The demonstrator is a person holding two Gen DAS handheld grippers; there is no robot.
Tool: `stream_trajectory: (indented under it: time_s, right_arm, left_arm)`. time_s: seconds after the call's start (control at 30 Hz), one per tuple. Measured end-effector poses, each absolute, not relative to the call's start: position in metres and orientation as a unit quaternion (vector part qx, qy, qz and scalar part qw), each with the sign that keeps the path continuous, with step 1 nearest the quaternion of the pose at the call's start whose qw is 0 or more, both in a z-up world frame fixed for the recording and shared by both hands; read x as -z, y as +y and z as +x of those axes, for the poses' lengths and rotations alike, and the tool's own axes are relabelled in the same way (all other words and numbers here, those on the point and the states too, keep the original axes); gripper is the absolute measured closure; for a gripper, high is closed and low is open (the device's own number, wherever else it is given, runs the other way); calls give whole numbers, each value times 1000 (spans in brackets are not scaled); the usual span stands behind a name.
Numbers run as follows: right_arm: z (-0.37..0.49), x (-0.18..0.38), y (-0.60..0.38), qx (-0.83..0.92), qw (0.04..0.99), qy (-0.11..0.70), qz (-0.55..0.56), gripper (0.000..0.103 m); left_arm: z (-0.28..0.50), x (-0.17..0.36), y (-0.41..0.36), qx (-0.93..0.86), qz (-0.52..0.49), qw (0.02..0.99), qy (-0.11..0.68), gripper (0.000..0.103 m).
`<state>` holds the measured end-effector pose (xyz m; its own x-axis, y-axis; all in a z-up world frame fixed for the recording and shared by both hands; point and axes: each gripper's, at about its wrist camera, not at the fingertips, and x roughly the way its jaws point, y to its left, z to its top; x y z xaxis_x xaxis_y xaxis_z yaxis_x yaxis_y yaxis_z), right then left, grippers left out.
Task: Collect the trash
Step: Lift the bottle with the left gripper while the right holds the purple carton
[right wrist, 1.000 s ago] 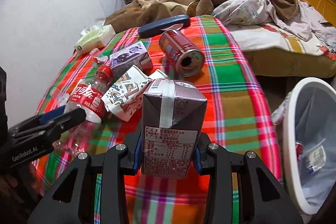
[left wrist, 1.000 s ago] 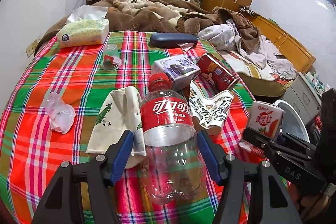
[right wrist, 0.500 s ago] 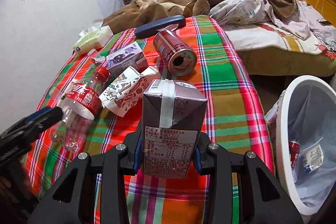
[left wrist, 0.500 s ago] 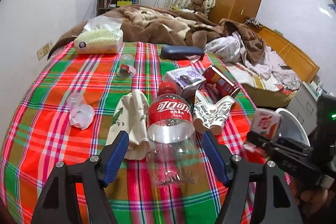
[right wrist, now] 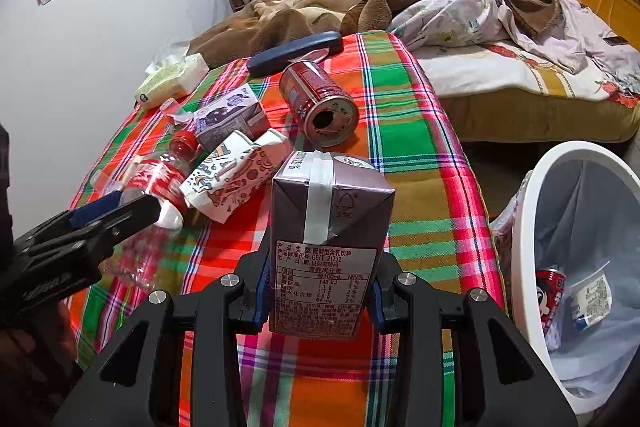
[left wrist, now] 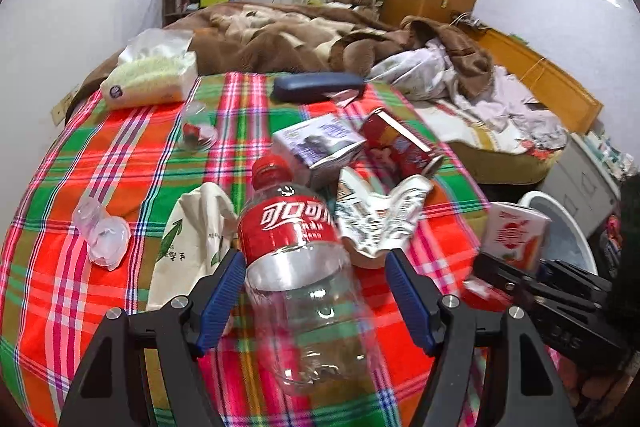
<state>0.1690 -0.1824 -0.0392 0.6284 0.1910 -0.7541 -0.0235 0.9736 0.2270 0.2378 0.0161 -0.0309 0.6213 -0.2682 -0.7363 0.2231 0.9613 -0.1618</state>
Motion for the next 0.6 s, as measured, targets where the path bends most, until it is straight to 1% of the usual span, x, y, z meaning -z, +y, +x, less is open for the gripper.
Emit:
stream_trajectory:
  time_s: [0.27,0.47,0.53,0.6]
  right_arm:
    - [170,40,-182,-64,897,427,95,64]
    - [169,39,-186,-64,897,426,95,64]
    - [169,39,-188,-63,898,425,98,64]
    - [169,39,-188,-64,898,425,99,64]
  left_arm:
    - [260,38,5,115,1,899,422,31]
    - [266,47,-15,85,75,898,425,30]
    - [264,47,-15,84,69,899,425,31]
    - [264,45,-13,79,63,899,425,40]
